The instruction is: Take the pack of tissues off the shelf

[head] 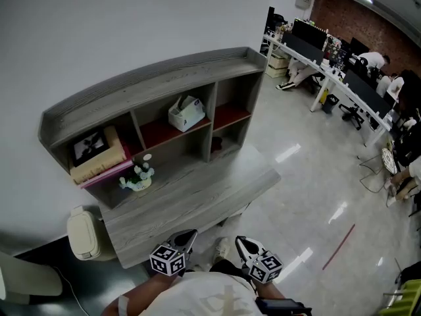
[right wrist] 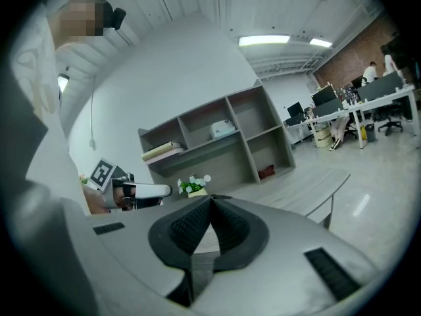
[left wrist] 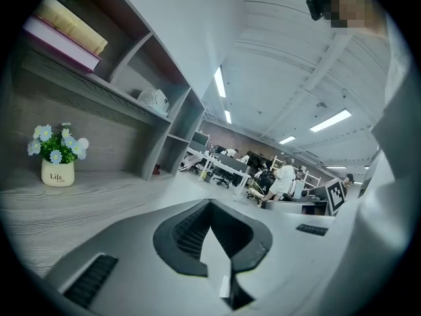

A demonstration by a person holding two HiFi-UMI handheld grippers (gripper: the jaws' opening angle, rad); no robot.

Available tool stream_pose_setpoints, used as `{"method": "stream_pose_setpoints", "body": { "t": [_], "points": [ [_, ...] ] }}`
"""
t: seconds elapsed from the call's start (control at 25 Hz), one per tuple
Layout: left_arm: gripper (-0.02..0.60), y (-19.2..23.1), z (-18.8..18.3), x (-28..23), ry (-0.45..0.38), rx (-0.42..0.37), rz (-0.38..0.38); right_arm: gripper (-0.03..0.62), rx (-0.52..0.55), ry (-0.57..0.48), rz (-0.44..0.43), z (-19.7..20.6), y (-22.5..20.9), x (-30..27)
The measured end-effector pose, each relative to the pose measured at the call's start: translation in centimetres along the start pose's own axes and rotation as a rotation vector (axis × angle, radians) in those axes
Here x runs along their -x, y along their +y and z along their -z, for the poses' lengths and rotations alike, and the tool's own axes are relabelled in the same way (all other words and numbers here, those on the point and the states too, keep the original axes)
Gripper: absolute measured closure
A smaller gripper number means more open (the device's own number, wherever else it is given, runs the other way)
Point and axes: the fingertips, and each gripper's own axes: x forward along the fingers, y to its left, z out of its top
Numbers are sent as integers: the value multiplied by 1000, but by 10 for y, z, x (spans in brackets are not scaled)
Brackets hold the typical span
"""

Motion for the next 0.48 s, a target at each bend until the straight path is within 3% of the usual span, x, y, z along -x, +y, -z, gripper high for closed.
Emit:
{"method": "stream_pose_setpoints", "body": {
  "t": [0.48],
  "points": [
    [569,39,-12,8,-16,31,-90,589,12,24,-73,-16,-9,-51]
  ]
}}
